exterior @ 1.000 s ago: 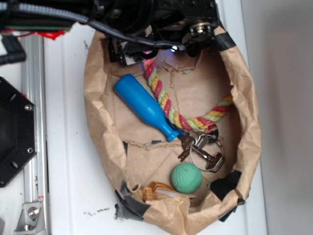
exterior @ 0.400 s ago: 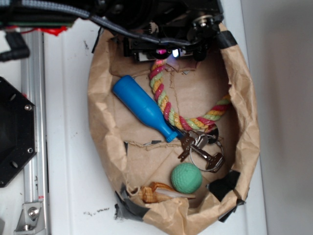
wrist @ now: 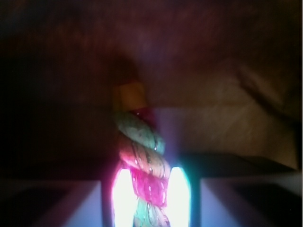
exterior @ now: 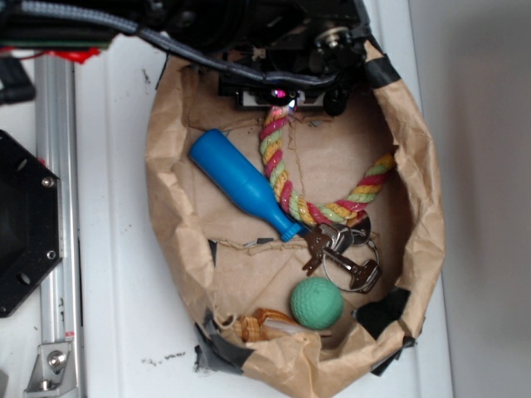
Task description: Grab the multicolored rope.
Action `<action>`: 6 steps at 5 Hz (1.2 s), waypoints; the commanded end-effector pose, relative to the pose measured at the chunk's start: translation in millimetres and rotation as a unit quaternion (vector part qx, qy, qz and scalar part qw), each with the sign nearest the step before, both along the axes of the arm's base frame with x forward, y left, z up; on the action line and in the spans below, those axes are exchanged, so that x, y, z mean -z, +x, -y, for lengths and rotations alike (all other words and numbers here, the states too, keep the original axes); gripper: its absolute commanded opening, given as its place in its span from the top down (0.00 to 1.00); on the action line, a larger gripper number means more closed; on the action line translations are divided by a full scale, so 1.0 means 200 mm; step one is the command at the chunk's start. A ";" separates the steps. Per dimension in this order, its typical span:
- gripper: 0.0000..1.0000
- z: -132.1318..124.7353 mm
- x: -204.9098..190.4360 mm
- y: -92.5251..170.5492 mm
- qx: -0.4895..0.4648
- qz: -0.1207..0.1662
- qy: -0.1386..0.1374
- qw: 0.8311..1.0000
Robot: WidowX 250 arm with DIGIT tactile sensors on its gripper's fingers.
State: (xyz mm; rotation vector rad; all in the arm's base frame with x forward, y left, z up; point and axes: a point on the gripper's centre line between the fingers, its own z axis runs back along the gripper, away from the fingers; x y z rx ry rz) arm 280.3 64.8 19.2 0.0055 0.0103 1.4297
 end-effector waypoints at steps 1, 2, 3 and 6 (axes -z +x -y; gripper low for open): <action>1.00 0.06 -0.04 -0.06 0.123 0.035 -0.070 0.989; 1.00 0.06 -0.06 -0.05 0.174 0.043 -0.081 0.981; 1.00 0.07 -0.18 -0.05 0.254 0.068 -0.095 0.960; 1.00 0.20 -0.84 -0.04 0.405 0.124 -0.065 0.903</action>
